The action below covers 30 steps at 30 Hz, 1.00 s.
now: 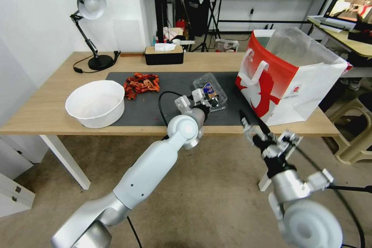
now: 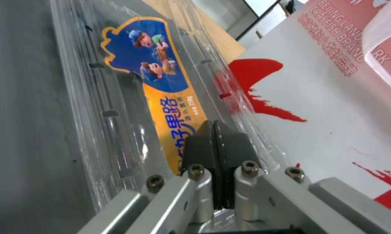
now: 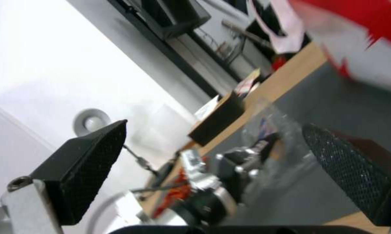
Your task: Close the takeout container lid, then place the container into the takeout bag.
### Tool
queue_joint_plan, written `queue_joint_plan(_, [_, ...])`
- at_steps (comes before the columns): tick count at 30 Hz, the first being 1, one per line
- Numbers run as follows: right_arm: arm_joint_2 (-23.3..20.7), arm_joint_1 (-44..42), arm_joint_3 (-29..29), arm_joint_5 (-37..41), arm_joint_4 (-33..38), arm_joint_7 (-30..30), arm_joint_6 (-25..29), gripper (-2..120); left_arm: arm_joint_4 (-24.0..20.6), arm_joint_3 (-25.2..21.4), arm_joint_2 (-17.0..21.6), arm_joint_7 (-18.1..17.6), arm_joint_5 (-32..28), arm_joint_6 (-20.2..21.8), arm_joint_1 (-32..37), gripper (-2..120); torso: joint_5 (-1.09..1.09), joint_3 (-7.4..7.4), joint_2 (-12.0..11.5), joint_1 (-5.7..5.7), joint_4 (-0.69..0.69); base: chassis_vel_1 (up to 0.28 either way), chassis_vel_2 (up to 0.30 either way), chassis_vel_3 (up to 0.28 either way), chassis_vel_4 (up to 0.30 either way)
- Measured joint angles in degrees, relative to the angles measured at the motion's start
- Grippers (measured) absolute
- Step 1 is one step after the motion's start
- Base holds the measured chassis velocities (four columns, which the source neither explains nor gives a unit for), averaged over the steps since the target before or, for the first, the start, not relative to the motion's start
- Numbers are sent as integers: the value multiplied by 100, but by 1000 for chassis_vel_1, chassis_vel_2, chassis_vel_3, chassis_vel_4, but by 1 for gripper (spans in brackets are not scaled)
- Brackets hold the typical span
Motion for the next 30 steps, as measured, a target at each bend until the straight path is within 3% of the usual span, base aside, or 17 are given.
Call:
queue_joint_plan(3, [-139,505,-69,715,-273,363,-297,100,15,4,-8,8,5,-30,-17,0,-1,0,0,0,-1,0,0,0,0])
queue_joint_plan(11, [-200,1321,-225,1207,-829,749,-650,100,-1,-1,63,57,18,-78,7,0,-1,0,0,0,-1,0,0,0,0])
queue_joint_plan(30, [-425,2850,-645,1236,-1891,1198,-1599,100,-18,-27,110,51,18,-133,6,0,0,1,1,1,0,0,0,0,0])
